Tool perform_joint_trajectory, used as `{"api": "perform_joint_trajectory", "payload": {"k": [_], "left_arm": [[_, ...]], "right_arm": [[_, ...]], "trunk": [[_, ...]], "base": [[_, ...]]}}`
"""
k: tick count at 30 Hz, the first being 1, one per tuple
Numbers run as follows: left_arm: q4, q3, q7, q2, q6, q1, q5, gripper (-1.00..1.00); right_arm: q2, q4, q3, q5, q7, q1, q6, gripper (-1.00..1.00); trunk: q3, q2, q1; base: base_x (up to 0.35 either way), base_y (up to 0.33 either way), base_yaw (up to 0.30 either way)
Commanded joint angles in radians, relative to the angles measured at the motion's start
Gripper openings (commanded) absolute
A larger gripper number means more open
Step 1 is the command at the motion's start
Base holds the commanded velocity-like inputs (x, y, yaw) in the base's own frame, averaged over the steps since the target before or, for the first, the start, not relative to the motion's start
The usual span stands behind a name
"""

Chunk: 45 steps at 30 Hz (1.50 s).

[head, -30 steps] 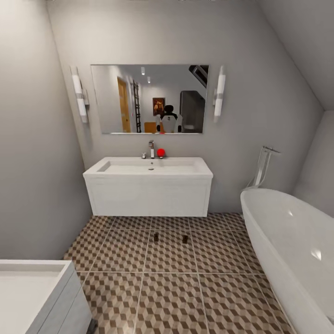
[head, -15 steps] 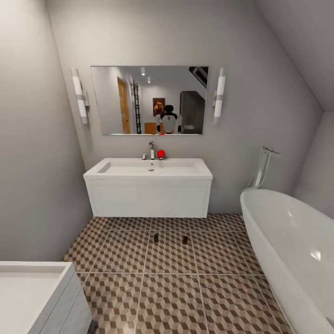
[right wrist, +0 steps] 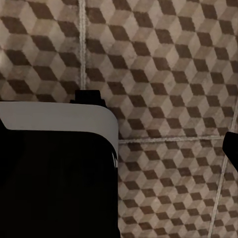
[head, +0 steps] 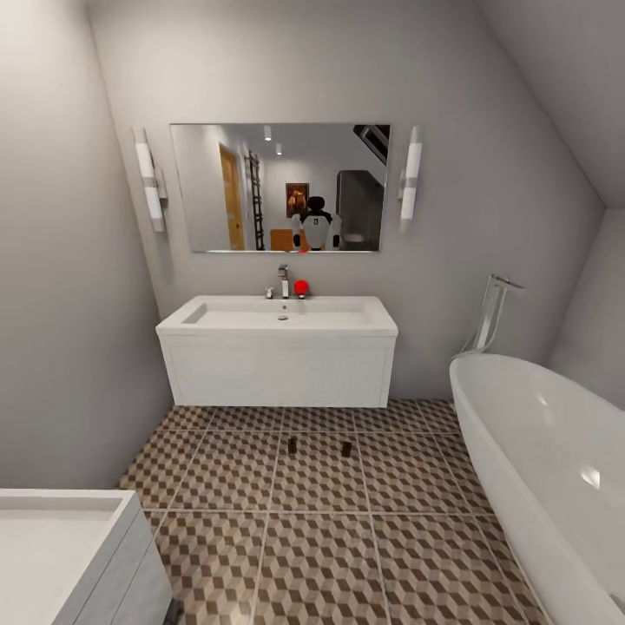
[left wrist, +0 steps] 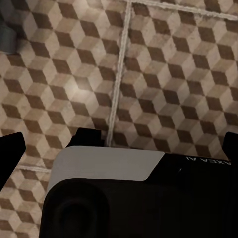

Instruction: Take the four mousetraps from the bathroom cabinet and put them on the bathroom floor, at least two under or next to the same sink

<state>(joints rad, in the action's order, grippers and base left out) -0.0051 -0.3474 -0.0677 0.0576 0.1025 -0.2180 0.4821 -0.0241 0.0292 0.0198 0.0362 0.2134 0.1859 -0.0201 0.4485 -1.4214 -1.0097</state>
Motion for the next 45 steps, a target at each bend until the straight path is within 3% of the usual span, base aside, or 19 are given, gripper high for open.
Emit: {"api": "perform_joint_trajectory", "payload": {"k": [1, 13, 45], "left_arm": [[0.001, -0.009, -0.004, 0.0, 0.002, 0.001, 0.007, 1.0], [0.001, -0.009, -0.004, 0.003, 0.0, 0.013, 0.007, 1.0], [-0.003, -0.009, -0.004, -0.004, 0.012, 0.017, 0.003, 1.0]], "right_arm": [[0.0, 0.003, 0.002, 0.004, 0.004, 0.001, -0.002, 1.0], [0.0, 0.003, 0.002, 0.004, 0.007, 0.001, -0.001, 1.0], [0.0, 0.003, 0.002, 0.005, 0.005, 0.002, -0.005, 1.0]], "trunk": [[0.001, -0.001, 0.0], [0.001, -0.001, 0.0], [0.001, -0.001, 0.0]], "base": [[0.0, 0.0, 0.0], [0.0, 0.0, 0.087], [0.0, 0.0, 0.264]]}}
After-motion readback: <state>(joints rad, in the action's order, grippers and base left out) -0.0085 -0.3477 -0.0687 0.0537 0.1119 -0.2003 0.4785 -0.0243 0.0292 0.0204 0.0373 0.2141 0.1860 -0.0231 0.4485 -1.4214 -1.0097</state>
